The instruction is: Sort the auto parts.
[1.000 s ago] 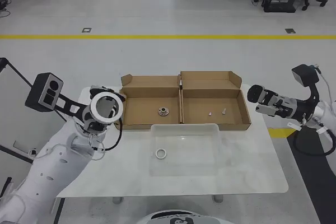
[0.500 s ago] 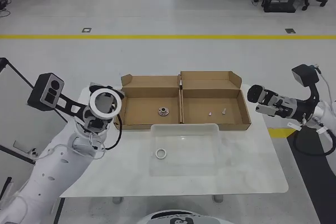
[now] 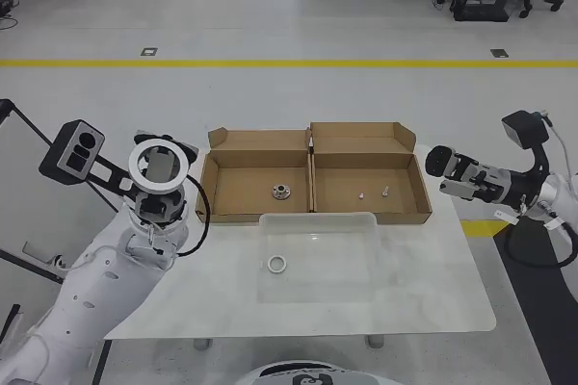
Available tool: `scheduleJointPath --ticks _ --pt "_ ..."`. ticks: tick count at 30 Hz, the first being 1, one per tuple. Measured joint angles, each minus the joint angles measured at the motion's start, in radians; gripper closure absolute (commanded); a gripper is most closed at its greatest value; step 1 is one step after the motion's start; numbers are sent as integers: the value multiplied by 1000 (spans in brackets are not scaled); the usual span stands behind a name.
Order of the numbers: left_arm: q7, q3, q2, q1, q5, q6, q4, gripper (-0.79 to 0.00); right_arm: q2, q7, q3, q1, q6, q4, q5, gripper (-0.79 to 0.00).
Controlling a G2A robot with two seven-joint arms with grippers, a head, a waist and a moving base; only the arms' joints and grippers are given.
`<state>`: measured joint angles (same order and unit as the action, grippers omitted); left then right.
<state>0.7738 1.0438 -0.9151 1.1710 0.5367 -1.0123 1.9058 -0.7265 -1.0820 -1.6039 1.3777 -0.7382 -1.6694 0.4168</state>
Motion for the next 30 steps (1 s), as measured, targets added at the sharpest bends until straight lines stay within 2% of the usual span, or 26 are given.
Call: scheduleJointPath --ticks 8,11,16,20,23,26,29,30 --pt "-13 -3 -2 7 -9 13 7 0 0 0 0 0 0 0 0 -785" --pt "-72 -15 -11 13 -23 68 15 0 0 0 0 0 0 0 0 -785" --pt "-260 -47 -25 -7 -43 240 -2 0 0 0 0 0 0 0 0 -785" --pt "-342 -69 -38 -24 -77 300 -6 0 0 0 0 0 0 0 0 -785" --pt "-375 -86 -54 -61 -87 342 -19 0 0 0 0 0 0 0 0 -785" --pt "-435 -102 -71 -129 -89 395 -53 0 0 0 0 0 0 0 0 -785" --pt "-540 -116 -86 -210 -80 461 -115 0 0 0 0 0 0 0 0 -785" --pt "-605 -121 -90 -241 -84 514 -148 0 0 0 0 0 0 0 0 -785"
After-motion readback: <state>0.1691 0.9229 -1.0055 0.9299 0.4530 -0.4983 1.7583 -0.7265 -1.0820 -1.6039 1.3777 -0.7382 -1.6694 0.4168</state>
